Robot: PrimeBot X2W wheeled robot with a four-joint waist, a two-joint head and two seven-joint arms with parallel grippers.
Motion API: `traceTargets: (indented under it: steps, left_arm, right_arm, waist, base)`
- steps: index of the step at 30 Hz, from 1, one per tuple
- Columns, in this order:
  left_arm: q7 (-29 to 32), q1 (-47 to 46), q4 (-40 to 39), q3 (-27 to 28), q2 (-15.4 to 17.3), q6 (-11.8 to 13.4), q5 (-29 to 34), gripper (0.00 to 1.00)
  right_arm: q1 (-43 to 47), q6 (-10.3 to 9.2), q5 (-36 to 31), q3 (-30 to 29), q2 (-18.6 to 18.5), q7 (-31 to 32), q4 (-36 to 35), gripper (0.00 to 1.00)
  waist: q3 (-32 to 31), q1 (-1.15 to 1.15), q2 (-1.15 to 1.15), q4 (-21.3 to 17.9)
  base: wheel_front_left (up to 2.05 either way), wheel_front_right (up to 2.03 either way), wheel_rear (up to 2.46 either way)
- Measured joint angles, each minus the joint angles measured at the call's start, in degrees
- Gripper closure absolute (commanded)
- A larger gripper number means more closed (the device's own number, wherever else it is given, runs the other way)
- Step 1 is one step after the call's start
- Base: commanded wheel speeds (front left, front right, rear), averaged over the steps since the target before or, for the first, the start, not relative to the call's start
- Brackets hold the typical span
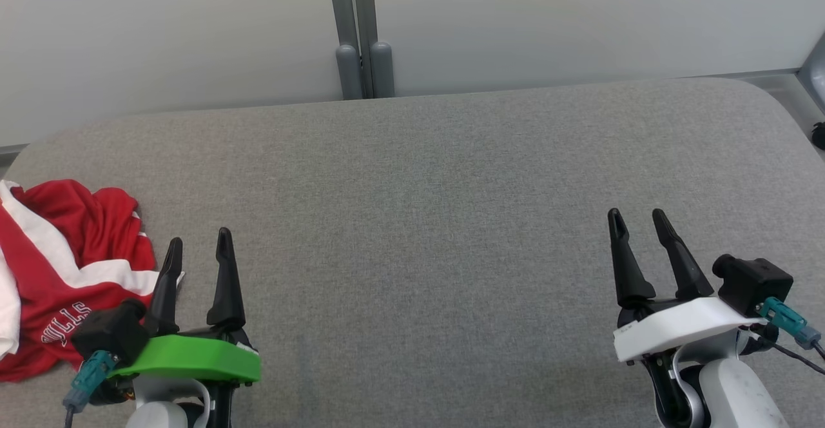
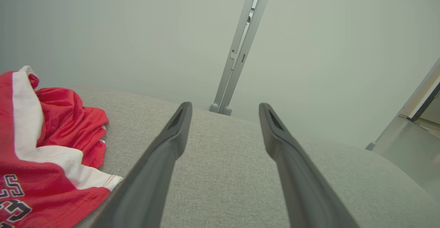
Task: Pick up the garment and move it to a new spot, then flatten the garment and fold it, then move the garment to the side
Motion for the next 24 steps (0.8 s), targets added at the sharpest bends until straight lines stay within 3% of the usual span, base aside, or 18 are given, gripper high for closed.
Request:
traceTargets:
  steps: [24]
  left_arm:
    - [-3.0, 0.0, -0.8, -1.2, 0.1, 0.0, 10.5, 0.0]
  right_arm:
    - [-0.5, 0.01, -11.3, -0.6, 0.7, -2.9, 0.3, 0.0]
  waist:
    - [0.3, 0.0, 0.0, 0.2]
  base:
    - [0.0, 0.0, 0.0]
